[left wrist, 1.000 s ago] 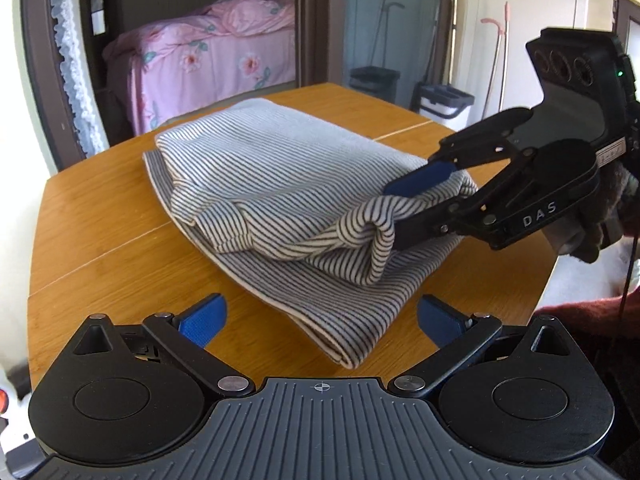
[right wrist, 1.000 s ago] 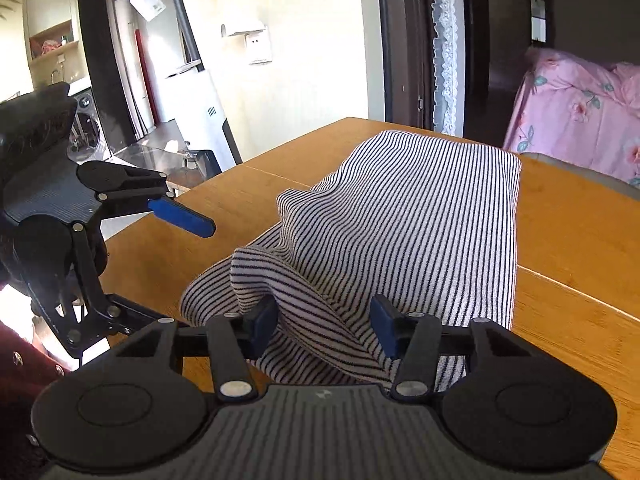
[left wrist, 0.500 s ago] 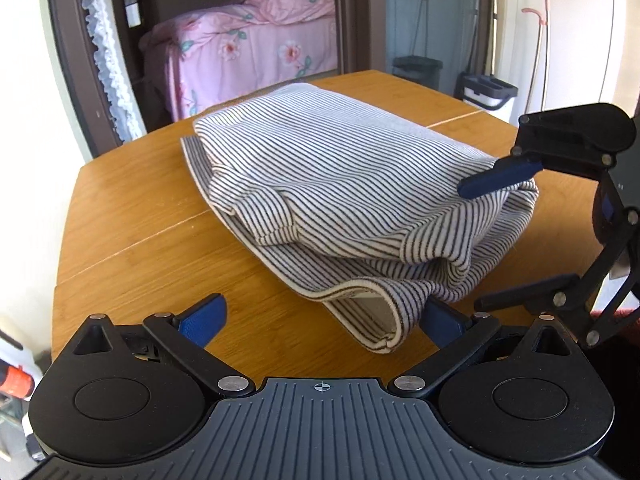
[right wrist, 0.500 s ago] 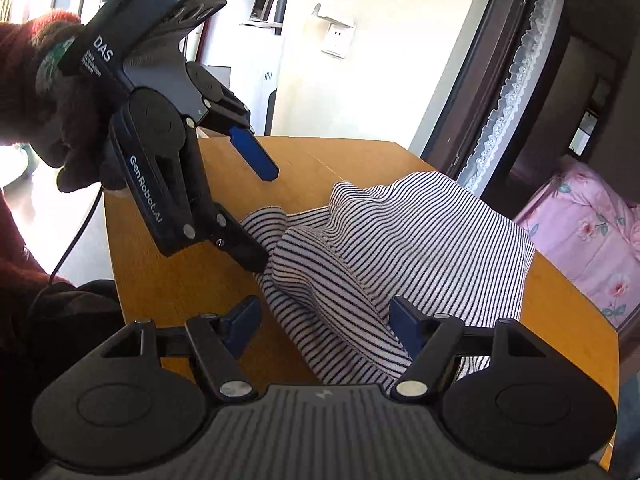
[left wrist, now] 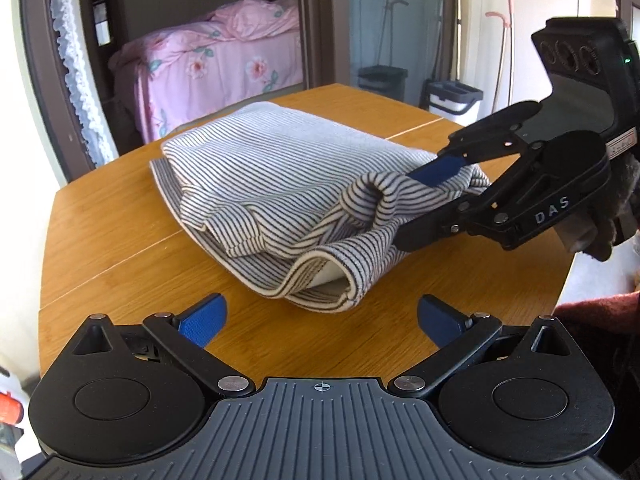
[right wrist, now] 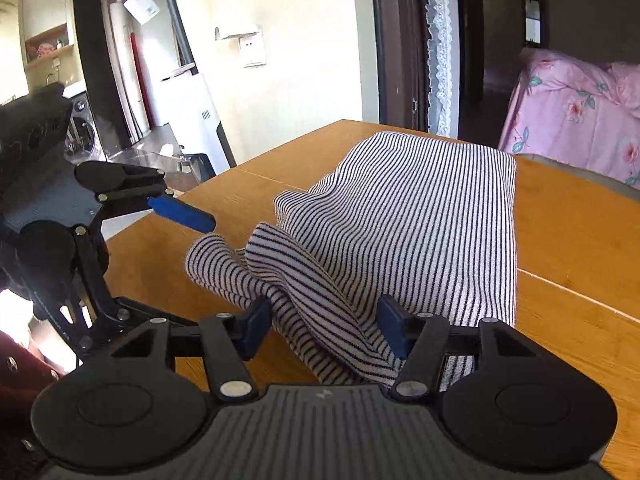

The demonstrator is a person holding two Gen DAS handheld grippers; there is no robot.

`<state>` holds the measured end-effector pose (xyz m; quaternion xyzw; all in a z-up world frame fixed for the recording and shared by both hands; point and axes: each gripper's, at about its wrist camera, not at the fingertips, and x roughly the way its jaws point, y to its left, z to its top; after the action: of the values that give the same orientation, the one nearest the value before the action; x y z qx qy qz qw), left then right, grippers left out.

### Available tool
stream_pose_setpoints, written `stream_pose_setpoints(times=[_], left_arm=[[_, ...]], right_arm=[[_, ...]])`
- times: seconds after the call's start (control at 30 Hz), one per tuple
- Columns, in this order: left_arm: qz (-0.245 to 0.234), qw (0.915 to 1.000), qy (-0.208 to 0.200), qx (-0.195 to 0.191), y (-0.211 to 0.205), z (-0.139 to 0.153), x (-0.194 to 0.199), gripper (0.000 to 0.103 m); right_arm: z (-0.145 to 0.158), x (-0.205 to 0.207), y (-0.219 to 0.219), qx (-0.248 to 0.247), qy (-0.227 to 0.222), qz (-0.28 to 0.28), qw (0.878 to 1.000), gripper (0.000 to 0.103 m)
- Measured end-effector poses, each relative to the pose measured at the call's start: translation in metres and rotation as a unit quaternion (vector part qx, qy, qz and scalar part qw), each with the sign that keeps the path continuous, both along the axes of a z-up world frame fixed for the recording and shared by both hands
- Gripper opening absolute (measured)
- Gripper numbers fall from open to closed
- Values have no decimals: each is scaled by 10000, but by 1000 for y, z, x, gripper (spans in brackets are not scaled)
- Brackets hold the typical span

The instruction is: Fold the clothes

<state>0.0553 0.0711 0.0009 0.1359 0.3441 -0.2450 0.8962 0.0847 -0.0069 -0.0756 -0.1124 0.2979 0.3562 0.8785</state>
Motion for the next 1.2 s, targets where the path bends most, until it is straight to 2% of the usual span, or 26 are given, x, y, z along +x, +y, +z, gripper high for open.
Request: stream_pose_setpoints(times=[0.03, 0.07, 0.1, 0.2, 0.3, 0.33, 0.4, 0.47, 0.57, 0.7, 0.77, 0.9, 0.97, 1.03, 1.1, 1.13, 1.2], left_arm=[[96, 9999, 4, 110, -3, -4, 4, 103], [192, 9996, 10, 201, -5, -8, 7, 103], [295, 9995, 39, 136, -4, -8, 12, 103], [597, 9981, 126, -70, 0, -8, 26, 103], [783, 9958, 174, -433, 6, 0, 32, 103], [844, 9949, 177, -523, 7, 2, 34, 103], [918, 9932, 212, -689, 10, 5, 36, 103], [889, 9925, 243, -809, 13, 9, 35, 103], [693, 9898, 125, -1242, 27, 27, 30, 103], [824, 9753, -141, -2045, 58, 56, 47, 103], [853, 9757, -205, -2006, 57, 58, 71, 103], [370, 9815, 353, -1846, 39, 33, 121, 102], [177, 9825, 578, -1759, 37, 20, 135, 100], [38, 9813, 741, -1774, 42, 10, 143, 98], [-80, 9745, 976, -2018, 53, 1, 147, 97], [-135, 9706, 1096, -2141, 59, -4, 149, 93], [-103, 9696, 1149, -2159, 66, -10, 150, 92]], right_arm=[[-1, -7, 6, -219, -218, 101, 9995, 63], [-2, -13, 11, -415, -426, 196, 9980, 70], [-3, -19, 15, -601, -629, 289, 9958, 76], [-11, -27, 23, -1172, -1169, 454, 9852, 77], [-24, -28, 27, -1786, -1850, 401, 9656, 77], [-24, -26, 26, -1871, -1924, 400, 9625, 76], [-19, -21, 23, -1947, -1913, 436, 9611, 44], [-14, -15, 20, -2022, -1901, 472, 9596, 29], [0, -10, 11, -2085, -1799, 525, 9599, 26], [21, -9, 9, -2201, -1422, 809, 9617, 22], [34, -15, 13, -2256, -1220, 1058, 9607, 21], [85, -25, 22, -1962, -627, 1434, 9680, 19], [116, -24, 23, -1758, -569, 1527, 9708, 19], [116, -2, 27, -1712, -488, 1546, 9718, 18], [110, 24, 31, -1695, -396, 1552, 9724, 18], [106, 37, 34, -1686, -350, 1555, 9727, 18], [100, 63, 38, -1669, -259, 1561, 9732, 18]])
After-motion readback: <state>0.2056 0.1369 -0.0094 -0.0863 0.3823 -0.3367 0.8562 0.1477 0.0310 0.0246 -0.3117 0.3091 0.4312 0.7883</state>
